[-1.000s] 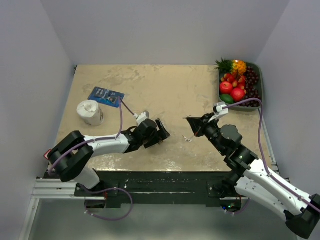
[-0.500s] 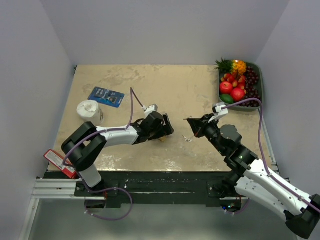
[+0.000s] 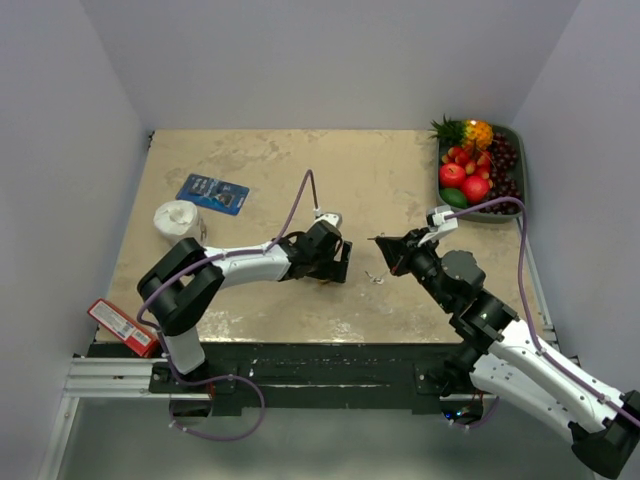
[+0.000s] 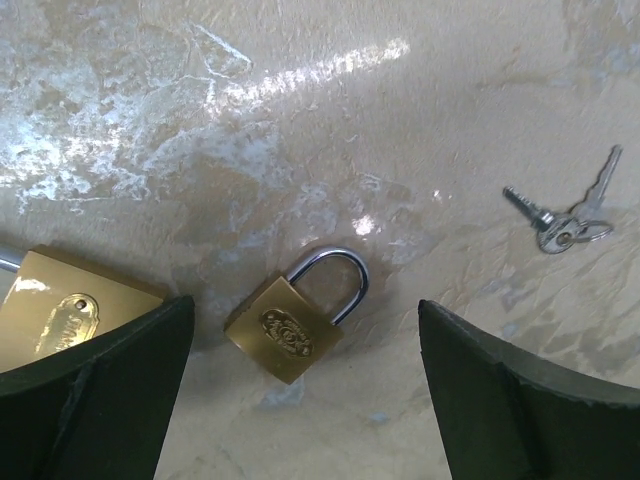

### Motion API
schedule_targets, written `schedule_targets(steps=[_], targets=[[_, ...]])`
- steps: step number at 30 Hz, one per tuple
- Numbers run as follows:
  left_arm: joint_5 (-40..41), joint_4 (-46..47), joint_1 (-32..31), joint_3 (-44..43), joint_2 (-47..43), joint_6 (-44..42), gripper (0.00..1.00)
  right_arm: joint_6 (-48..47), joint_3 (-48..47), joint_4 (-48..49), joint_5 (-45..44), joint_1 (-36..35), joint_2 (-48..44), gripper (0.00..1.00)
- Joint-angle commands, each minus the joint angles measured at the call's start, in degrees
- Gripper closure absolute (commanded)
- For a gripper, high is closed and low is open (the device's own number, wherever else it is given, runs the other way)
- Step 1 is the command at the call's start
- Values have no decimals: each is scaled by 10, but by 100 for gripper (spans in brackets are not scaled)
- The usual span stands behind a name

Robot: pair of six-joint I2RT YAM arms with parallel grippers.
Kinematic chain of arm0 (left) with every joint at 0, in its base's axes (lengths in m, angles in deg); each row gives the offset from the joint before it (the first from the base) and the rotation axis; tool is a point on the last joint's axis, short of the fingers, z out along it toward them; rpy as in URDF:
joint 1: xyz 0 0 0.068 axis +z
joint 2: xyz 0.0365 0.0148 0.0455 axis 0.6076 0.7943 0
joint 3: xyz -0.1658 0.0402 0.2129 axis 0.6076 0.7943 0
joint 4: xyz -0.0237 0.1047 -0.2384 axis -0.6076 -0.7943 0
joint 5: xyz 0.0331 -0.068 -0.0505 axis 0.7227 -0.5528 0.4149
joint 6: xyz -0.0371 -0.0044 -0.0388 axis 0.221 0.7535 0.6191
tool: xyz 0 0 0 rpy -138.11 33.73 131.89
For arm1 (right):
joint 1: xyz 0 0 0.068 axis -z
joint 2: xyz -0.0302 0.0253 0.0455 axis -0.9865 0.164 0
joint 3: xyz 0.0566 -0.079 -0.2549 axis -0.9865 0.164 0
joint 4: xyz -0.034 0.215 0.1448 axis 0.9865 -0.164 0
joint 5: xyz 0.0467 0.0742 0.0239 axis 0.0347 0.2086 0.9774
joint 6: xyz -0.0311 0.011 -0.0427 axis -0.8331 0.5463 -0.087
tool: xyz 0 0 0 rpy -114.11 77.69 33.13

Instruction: Unlock with the key

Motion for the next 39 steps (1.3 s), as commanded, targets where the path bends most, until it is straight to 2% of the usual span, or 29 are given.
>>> schedule_targets(steps=[1, 5, 9, 17, 25, 34, 37, 39], targets=[[-11, -37, -1, -20, -11, -110, 2, 3, -1, 8, -14, 3, -12, 100], [-4, -51, -1, -33, -1, -147, 4, 9, 1, 9, -12, 2, -14, 100], [-11, -42, -2, -47, 11, -196, 10, 10, 1, 9, -5, 2, -9, 100], [-104, -43, -10, -58, 17, -314, 18, 12, 0, 9, -1, 2, -6, 100], [-106, -62, -13, -55, 31, -354, 20, 18, 6, 12, 3, 2, -7, 100], [-57, -82, -13, -49, 37, -360, 36, 21, 6, 15, 3, 2, -4, 100], [-55, -81, -15, -49, 44, -359, 45, 23, 8, 18, 4, 3, 0, 100], [-50, -84, -16, -48, 49, -352, 55, 24, 7, 15, 4, 2, 0, 100]])
